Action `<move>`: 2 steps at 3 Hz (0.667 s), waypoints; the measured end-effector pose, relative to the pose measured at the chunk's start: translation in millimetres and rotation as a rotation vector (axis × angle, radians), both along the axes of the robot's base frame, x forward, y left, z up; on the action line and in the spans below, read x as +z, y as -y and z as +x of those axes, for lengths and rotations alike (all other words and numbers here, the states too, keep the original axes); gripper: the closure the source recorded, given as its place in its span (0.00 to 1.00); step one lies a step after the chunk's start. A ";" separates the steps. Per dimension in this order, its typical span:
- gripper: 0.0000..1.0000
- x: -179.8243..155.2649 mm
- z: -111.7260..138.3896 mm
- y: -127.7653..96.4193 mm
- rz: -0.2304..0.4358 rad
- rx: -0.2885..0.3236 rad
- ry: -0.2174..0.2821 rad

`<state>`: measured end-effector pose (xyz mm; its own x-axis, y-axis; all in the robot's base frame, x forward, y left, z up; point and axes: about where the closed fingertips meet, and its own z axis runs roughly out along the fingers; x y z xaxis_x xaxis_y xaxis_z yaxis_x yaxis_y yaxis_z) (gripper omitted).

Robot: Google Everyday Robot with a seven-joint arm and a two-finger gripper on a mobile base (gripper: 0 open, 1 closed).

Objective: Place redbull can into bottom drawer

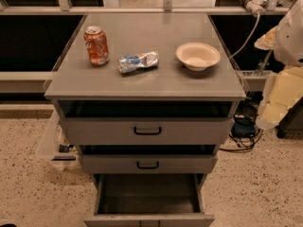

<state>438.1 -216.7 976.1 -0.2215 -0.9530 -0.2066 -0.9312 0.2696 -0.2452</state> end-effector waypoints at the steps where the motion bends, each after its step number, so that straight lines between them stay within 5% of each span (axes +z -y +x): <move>1: 0.00 0.0 0.0 0.0 0.000 0.000 0.000; 2: 0.00 3.0 8.3 -5.4 0.005 0.026 0.018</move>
Offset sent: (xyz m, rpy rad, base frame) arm 0.0187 0.0110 0.0008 0.0115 -0.0160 0.0604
